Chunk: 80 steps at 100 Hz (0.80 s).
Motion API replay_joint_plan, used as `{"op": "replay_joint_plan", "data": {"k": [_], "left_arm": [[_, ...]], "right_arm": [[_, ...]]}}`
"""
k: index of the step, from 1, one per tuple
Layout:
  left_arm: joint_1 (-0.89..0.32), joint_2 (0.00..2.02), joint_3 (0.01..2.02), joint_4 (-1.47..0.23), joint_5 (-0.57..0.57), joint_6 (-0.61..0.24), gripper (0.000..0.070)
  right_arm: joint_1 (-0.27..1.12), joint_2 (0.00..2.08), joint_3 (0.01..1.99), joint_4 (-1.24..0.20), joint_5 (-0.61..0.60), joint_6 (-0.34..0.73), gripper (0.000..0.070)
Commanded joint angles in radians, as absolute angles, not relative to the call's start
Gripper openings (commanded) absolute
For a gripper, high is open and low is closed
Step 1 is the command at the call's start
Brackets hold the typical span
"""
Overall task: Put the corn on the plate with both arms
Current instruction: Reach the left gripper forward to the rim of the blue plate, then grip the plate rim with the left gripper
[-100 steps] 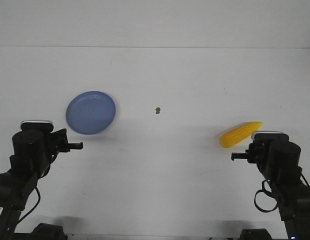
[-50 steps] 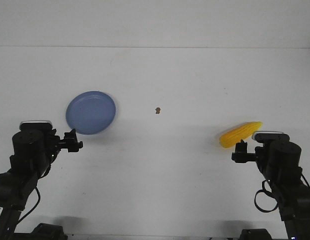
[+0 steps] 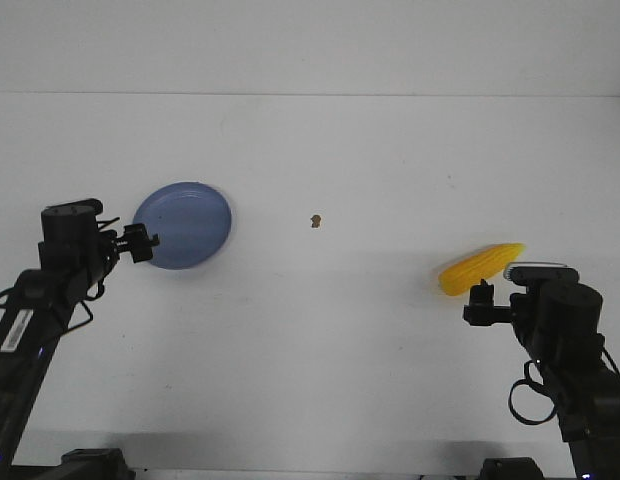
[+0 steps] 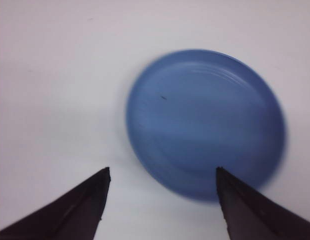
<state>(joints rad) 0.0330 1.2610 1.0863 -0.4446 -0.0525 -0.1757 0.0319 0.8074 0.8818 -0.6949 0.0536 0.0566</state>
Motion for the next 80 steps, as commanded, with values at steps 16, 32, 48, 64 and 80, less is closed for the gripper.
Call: {"op": "replay_joint_plan", "data": {"k": [16, 32, 48, 64, 80], "left_arm": [[0.085, 1.566, 1.271, -0.427, -0.036, -0.192, 0.0434], [0.099, 1.733, 1.372, -0.457, -0.026, -0.185, 0.0435], [0.106, 1.825, 1.402, -0.456, -0.026, -0.185, 0.0435], [0.107, 1.876, 1.402, -0.454, -0.026, -0.185, 0.0435], [0.107, 1.896, 1.402, -0.448, -0.026, -0.185, 0.0435]], "right_arm": [[0.033, 0.811, 0.9, -0.689, 0.053, 0.064, 0.0586], [0.033, 0.811, 0.9, -0.688, 0.053, 0.064, 0.0586], [0.033, 0.811, 0.9, -0.689, 0.053, 0.064, 0.0586], [0.033, 0.811, 0.9, -0.689, 0.053, 0.064, 0.0586], [0.033, 0.811, 0.9, -0.689, 0.053, 0.064, 0.0586]]}}
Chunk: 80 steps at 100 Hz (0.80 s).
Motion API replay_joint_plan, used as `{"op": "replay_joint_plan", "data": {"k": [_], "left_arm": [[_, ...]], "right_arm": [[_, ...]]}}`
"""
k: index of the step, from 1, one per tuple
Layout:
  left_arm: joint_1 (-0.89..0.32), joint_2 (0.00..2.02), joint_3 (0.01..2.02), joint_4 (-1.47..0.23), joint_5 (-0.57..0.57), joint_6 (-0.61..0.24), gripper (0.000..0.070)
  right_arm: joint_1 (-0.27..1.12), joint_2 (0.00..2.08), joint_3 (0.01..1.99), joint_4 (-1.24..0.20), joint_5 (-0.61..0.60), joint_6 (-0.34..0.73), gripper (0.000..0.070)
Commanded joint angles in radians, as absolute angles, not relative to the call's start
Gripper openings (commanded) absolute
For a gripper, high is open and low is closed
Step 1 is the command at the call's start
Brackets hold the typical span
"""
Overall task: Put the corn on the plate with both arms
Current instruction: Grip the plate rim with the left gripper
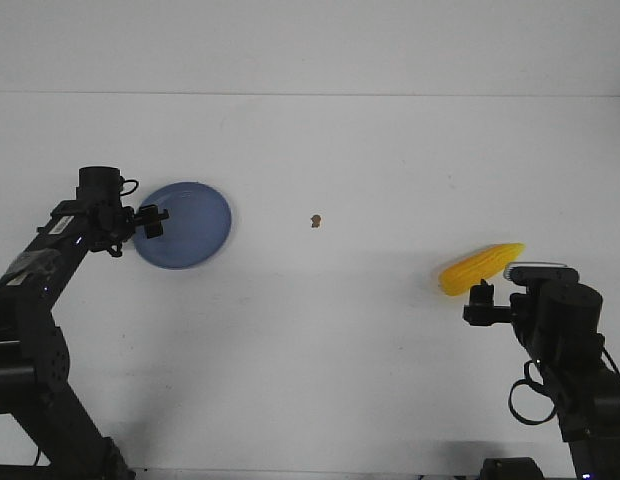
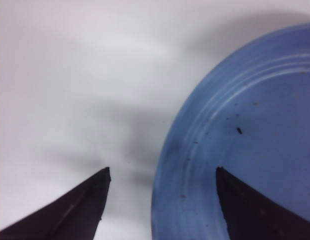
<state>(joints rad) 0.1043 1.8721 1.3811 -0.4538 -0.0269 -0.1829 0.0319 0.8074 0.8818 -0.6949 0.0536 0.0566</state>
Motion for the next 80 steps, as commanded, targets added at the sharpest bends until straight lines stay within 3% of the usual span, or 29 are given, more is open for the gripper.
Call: {"op": "replay_joint_plan", "data": {"k": [1, 57, 62, 72, 77, 80], "left_arm": [[0.107, 1.897, 1.402, -0.447, -0.026, -0.185, 0.0435], [0.107, 1.932, 1.402, -0.448, -0.025, -0.185, 0.04], [0.107, 1.935, 1.402, -0.448, -0.025, -0.185, 0.0319], [0.107, 1.935, 1.402, -0.448, -0.025, -0.185, 0.0089], [0.107, 1.935, 1.402, -0.448, -0.025, -0.185, 0.0012], [0.107, 1.935, 1.402, -0.448, -0.02, -0.185, 0.0002]], "right_arm": [[0.033, 0.811, 0.9, -0.689, 0.053, 0.064, 0.0586], [0.033, 0.811, 0.9, -0.688, 0.053, 0.064, 0.0586], [0.033, 0.811, 0.9, -0.689, 0.053, 0.064, 0.0586], [0.033, 0.811, 0.9, -0.689, 0.053, 0.064, 0.0586], [0.033, 0.811, 0.9, -0.689, 0.053, 0.064, 0.0586], [0.033, 0.811, 0.9, -0.689, 0.053, 0.064, 0.0586]]}}
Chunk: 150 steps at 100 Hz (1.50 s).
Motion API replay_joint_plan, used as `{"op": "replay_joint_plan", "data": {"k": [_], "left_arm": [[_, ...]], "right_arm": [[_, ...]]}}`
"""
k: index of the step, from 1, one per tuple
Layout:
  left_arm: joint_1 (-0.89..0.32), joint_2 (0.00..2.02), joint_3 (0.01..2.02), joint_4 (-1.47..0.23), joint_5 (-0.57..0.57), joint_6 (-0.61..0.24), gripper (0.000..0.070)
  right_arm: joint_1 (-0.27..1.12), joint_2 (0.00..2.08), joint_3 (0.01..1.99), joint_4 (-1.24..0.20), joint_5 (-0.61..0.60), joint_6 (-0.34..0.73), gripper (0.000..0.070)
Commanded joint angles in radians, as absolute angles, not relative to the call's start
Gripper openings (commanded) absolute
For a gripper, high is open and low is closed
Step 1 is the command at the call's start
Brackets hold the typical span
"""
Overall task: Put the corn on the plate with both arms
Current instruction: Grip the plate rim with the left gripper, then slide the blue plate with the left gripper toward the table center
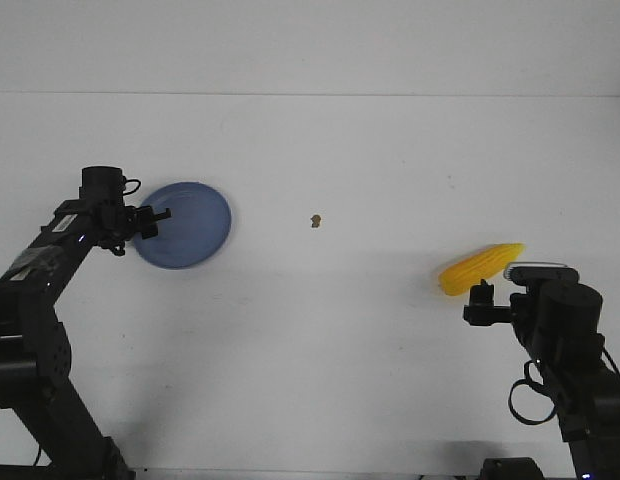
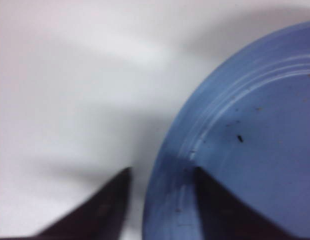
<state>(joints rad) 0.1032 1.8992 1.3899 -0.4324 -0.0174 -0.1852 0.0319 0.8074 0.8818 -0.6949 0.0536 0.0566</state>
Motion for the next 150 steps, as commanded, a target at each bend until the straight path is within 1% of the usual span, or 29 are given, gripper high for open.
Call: {"op": "replay_joint_plan", "data": {"k": [1, 16, 27, 43, 61, 74, 90, 113, 128, 132, 142, 150], "left_arm": [[0.107, 1.935, 1.402, -0.448, -0.017, -0.185, 0.0004], [0.116, 1.926, 1.402, -0.447, 0.07, -0.186, 0.0005], [0.125, 1.896, 1.402, -0.437, 0.16, -0.195, 0.0006], [0.134, 1.818, 1.402, -0.417, 0.295, -0.217, 0.0005], [0.128, 1.718, 1.401, -0.421, 0.402, -0.233, 0.0005], [0.101, 1.668, 1.401, -0.441, 0.481, -0.255, 0.0005], [0.02, 1.647, 1.387, -0.497, 0.492, -0.255, 0.0005], [-0.171, 1.638, 1.307, -0.49, 0.495, -0.25, 0.0005], [-0.284, 1.626, 1.219, -0.433, 0.495, -0.257, 0.0005], [-0.308, 1.619, 1.192, -0.409, 0.495, -0.273, 0.0005], [-0.352, 1.606, 1.131, -0.354, 0.494, -0.304, 0.0005], [-0.375, 1.606, 1.099, -0.342, 0.494, -0.309, 0.0005]], "right_arm": [[0.033, 0.811, 0.9, -0.689, 0.053, 0.064, 0.0586], [0.033, 0.811, 0.9, -0.689, 0.053, 0.064, 0.0586], [0.033, 0.811, 0.9, -0.689, 0.053, 0.064, 0.0586], [0.033, 0.811, 0.9, -0.689, 0.053, 0.064, 0.0586], [0.033, 0.811, 0.9, -0.689, 0.053, 0.064, 0.0586], [0.033, 0.811, 0.9, -0.689, 0.052, 0.064, 0.0586], [0.033, 0.811, 0.9, -0.689, 0.053, 0.064, 0.0586], [0.033, 0.811, 0.9, -0.689, 0.052, 0.064, 0.0586], [0.033, 0.811, 0.9, -0.689, 0.052, 0.064, 0.0586], [0.033, 0.811, 0.9, -0.689, 0.052, 0.064, 0.0586], [0.033, 0.811, 0.9, -0.689, 0.052, 0.064, 0.0586], [0.033, 0.811, 0.9, -0.689, 0.053, 0.064, 0.0586]]}}
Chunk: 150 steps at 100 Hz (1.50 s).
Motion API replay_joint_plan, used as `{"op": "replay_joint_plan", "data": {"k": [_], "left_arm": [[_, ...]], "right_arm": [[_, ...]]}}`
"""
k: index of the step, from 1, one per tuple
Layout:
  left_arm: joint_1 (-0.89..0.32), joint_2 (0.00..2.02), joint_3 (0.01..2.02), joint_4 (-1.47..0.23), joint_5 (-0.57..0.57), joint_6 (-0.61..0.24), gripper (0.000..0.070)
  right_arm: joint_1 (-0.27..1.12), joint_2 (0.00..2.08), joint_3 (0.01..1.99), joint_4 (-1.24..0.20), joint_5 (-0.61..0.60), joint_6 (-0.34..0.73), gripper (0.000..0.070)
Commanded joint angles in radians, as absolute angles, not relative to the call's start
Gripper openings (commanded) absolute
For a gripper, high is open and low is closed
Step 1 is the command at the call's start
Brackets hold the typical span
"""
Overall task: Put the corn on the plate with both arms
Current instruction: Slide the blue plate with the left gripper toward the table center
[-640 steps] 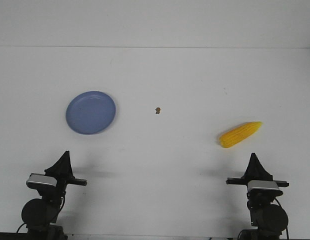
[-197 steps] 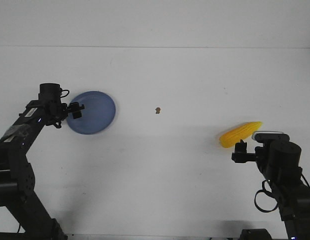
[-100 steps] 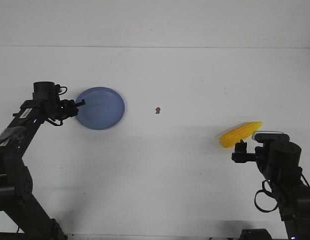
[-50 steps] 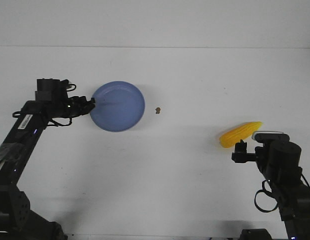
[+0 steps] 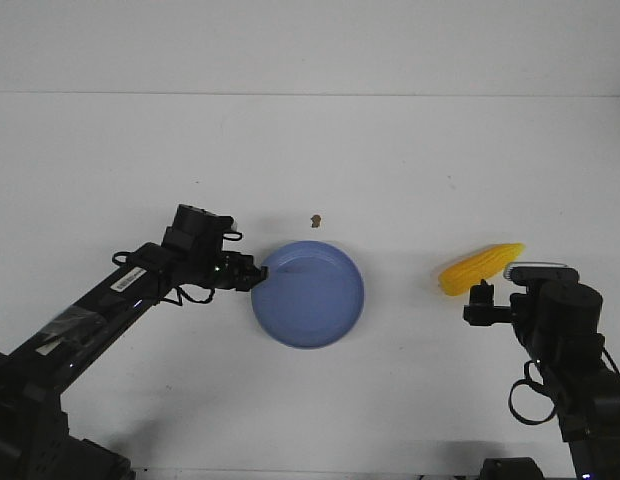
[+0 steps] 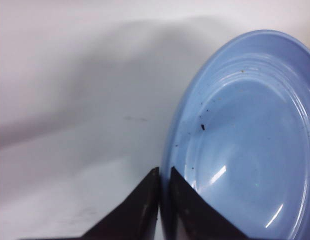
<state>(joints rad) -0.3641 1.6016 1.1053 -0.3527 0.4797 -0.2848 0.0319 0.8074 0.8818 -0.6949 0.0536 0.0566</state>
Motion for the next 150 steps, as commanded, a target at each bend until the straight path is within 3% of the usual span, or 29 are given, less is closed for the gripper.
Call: {"op": "replay_joint_plan", "data": {"k": [1, 26, 110, 124, 136, 150], "left_arm": [[-0.377, 1.606, 1.096, -0.341, 0.494, -0.309, 0.0005], [-0.417, 1.606, 1.039, -0.311, 0.419, -0.311, 0.0005], [-0.451, 1.607, 1.026, -0.319, 0.336, -0.304, 0.002], [-0.451, 1.607, 1.026, -0.313, 0.336, -0.304, 0.0188], [-0.451, 1.607, 1.026, -0.312, 0.336, -0.303, 0.0284], [-0.451, 1.607, 1.026, -0.289, 0.336, -0.291, 0.0546]], "right_arm": [[0.033, 0.811, 0.9, -0.689, 0.052, 0.064, 0.0586], [0.033, 0.811, 0.9, -0.688, 0.053, 0.064, 0.0586], [0.033, 0.811, 0.9, -0.685, 0.053, 0.064, 0.0586], [0.033, 0.811, 0.9, -0.685, 0.053, 0.064, 0.0586], [0.033, 0.811, 0.9, -0.685, 0.053, 0.064, 0.0586], [0.033, 0.811, 0.9, -0.685, 0.053, 0.064, 0.0586]]}}
